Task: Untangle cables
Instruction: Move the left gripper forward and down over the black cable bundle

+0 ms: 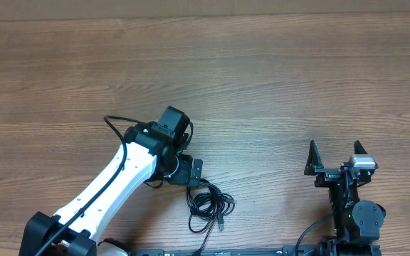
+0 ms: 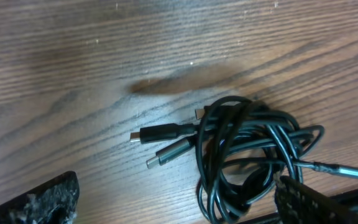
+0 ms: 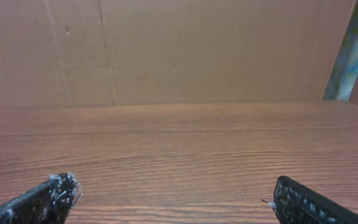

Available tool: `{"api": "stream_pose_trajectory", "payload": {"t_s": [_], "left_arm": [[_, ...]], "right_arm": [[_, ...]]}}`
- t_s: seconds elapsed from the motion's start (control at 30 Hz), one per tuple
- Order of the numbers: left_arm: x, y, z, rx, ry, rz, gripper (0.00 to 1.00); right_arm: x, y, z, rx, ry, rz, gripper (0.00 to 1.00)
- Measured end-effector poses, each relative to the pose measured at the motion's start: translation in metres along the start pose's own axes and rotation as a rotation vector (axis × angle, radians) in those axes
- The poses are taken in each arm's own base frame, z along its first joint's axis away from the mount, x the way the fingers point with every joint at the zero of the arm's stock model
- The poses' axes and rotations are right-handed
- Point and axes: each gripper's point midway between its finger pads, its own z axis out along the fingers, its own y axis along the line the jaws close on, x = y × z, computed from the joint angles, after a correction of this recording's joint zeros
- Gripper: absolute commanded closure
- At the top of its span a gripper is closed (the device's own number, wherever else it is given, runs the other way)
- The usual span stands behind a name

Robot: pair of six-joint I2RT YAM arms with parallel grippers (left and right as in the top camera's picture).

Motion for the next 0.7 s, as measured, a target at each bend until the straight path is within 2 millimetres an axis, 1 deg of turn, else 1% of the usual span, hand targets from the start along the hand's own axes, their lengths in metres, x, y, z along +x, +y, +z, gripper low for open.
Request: {"api": "stream_pose_trajectory", "payload": {"t_s": [0.07,0.2,0.7], "left_arm": [[0.004,0.003,0.01,-0.005,0.006,-0.047,0.0],[0.014,0.009,0.022,-0.015,0.029,-0.083,0.0],[0.013,0.009,0.023,-0.013,0.026,-0.095,0.0]], "right_arm": [[0.0,0.0,0.0,0.0,0.001,0.0,0.0],[0.0,0.0,0.0,0.0,0.001,0.0,0.0],[0.0,0.0,0.0,0.0,0.0,0.0,0.0]]}}
